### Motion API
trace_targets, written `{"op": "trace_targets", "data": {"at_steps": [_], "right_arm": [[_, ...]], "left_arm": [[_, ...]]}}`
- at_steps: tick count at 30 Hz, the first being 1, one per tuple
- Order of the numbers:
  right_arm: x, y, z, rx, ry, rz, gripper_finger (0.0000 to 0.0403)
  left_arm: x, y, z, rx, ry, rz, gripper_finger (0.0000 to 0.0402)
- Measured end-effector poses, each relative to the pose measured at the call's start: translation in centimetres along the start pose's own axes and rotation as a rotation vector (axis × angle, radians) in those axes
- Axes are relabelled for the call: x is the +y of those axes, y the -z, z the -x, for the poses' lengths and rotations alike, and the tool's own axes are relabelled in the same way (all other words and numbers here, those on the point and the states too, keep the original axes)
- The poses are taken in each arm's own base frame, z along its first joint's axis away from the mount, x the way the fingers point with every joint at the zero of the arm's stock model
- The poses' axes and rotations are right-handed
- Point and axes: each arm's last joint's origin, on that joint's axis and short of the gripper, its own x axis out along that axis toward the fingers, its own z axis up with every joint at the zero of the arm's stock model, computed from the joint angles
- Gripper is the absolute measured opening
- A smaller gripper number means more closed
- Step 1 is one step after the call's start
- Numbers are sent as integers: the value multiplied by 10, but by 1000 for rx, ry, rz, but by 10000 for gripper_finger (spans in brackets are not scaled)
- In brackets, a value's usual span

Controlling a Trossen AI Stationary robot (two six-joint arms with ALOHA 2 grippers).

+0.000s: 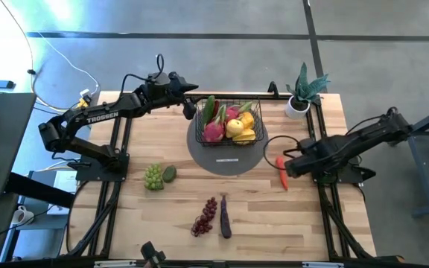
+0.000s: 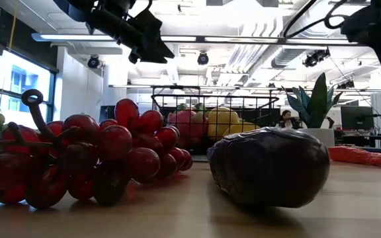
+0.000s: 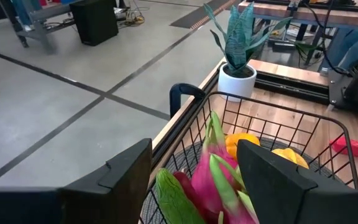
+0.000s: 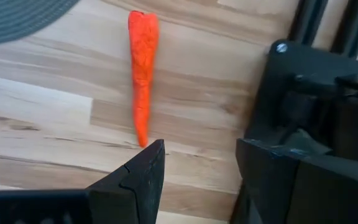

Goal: Build produce basket
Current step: Put the carrot into the wire basket

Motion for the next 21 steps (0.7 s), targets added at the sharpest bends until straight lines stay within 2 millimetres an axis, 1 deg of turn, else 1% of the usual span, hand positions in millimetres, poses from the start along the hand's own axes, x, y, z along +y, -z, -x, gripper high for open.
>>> {"op": "trace_targets", "data": {"at_steps": [6, 12, 16, 21], "right_arm": [[-5, 2, -11, 16, -103, -58, 181], [4, 5, -30, 28, -176, -66, 183], [9, 7, -44, 38, -227, -92, 197], [8, 8, -56, 42, -221, -135, 222]], "left_arm": [[0, 0, 0, 0, 0, 0, 227], [0, 0, 0, 0, 0, 0, 227], [0, 0, 0, 5, 0, 0, 227], [0, 3, 0, 35, 2, 2, 227]]}}
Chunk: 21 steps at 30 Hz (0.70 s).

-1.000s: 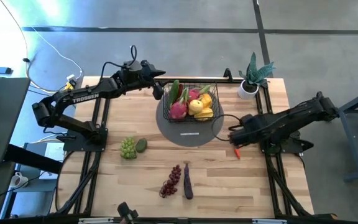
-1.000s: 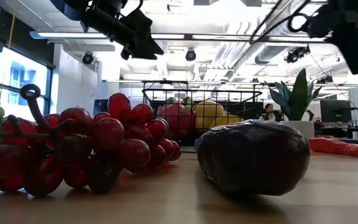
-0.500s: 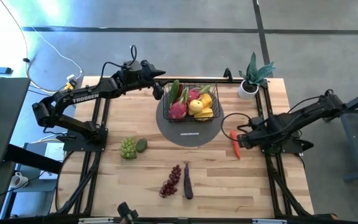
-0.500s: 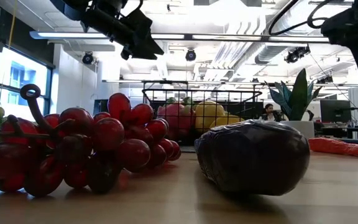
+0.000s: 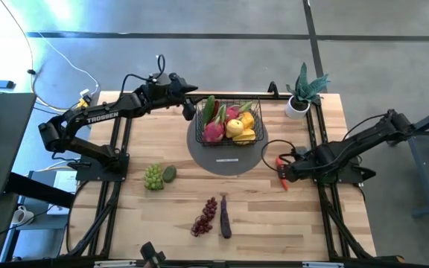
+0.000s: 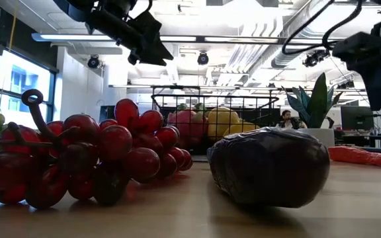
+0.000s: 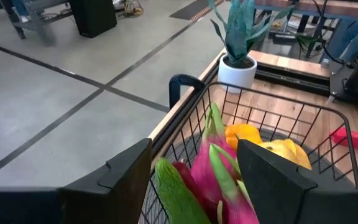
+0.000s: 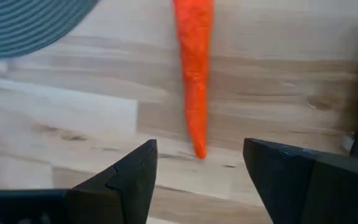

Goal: Build produce basket
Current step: Put the carrot into the wire basket

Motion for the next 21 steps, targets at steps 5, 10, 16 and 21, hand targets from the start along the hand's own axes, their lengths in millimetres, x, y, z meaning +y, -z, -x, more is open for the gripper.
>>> {"op": "trace_targets", "data": {"at_steps": [5, 10, 16, 21], "right_arm": [[-2, -2, -5, -9, 8, -21, 231], [-1, -5, -9, -23, 22, -46, 231], [12, -6, -21, -17, 16, -38, 231], [18, -5, -37, 14, 107, -52, 231]], "left_arm": [[0, 2, 0, 18, 1, 1, 227], [0, 2, 0, 18, 1, 1, 227], [0, 2, 0, 18, 1, 1, 227], [0, 2, 0, 18, 1, 1, 227]]}}
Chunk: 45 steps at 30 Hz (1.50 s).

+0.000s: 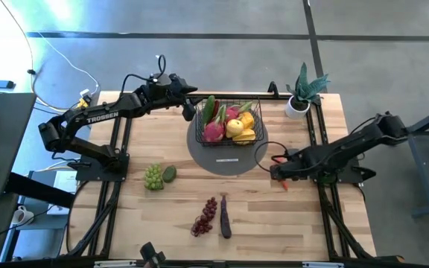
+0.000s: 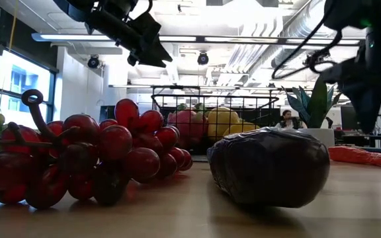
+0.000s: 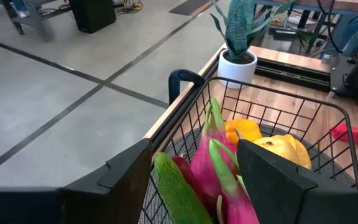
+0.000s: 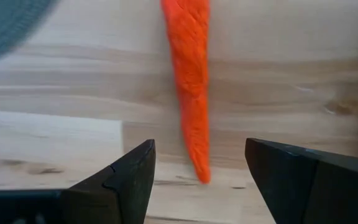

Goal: Build produce basket
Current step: Put the carrot into the wire basket

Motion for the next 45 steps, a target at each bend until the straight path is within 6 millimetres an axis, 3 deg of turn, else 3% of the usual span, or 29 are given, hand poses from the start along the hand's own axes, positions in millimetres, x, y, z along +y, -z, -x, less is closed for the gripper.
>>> {"op": "trace_targets", "data": {"at_steps": [12, 23, 27, 34, 45], "right_arm": [[11, 1, -27, 31, 129, -59, 227], [21, 4, -44, 45, 150, -68, 157], [22, 5, -44, 51, 132, -80, 123], [23, 5, -44, 57, 118, -84, 19], [49, 14, -21, 95, 11, -6, 9]], "left_arm": [[0, 0, 0, 0, 0, 0, 227], [0, 0, 0, 0, 4, -38, 227], [0, 0, 0, 0, 4, -44, 227], [0, 0, 0, 0, 4, -45, 227], [0, 0, 0, 0, 0, -45, 227]]}}
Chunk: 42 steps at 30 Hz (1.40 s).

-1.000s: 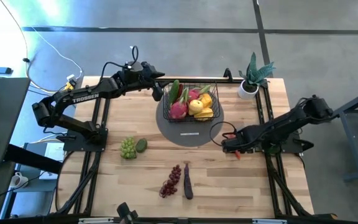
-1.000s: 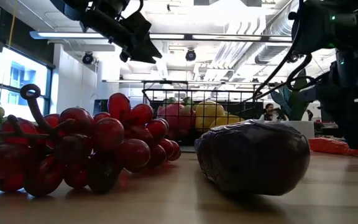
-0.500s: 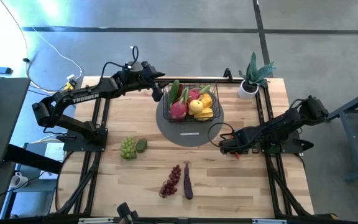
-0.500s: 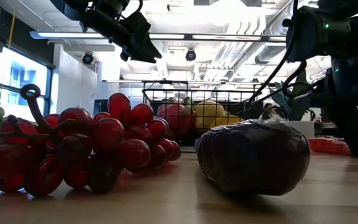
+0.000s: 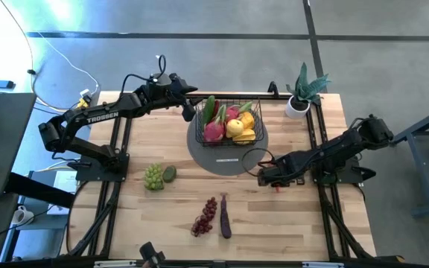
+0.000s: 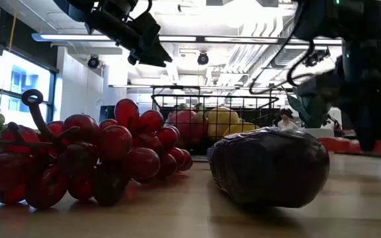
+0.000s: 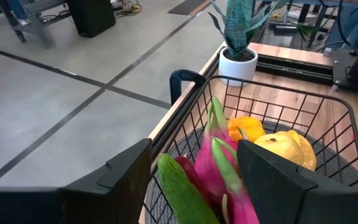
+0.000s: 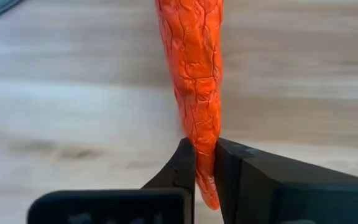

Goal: Build produce basket
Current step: Put the carrot into the wire basket

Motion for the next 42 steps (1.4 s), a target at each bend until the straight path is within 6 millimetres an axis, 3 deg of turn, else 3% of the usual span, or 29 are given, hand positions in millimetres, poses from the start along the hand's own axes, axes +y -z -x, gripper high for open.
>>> {"op": "trace_targets", "data": {"at_steps": [11, 16, 29, 42], "right_arm": [[38, 15, 40, 61, -210, 185, 10], [53, 10, 56, 6, -310, 273, 10], [93, -41, 86, -362, -663, 363, 11], [111, -100, 119, -741, -880, 443, 12]], "left_arm": [[2, 0, 0, 8, -79, 0, 227], [2, 0, 1, 6, -79, 0, 227], [2, -9, 15, -41, -84, -42, 227], [1, -16, 49, -40, -80, 0, 227]]}}
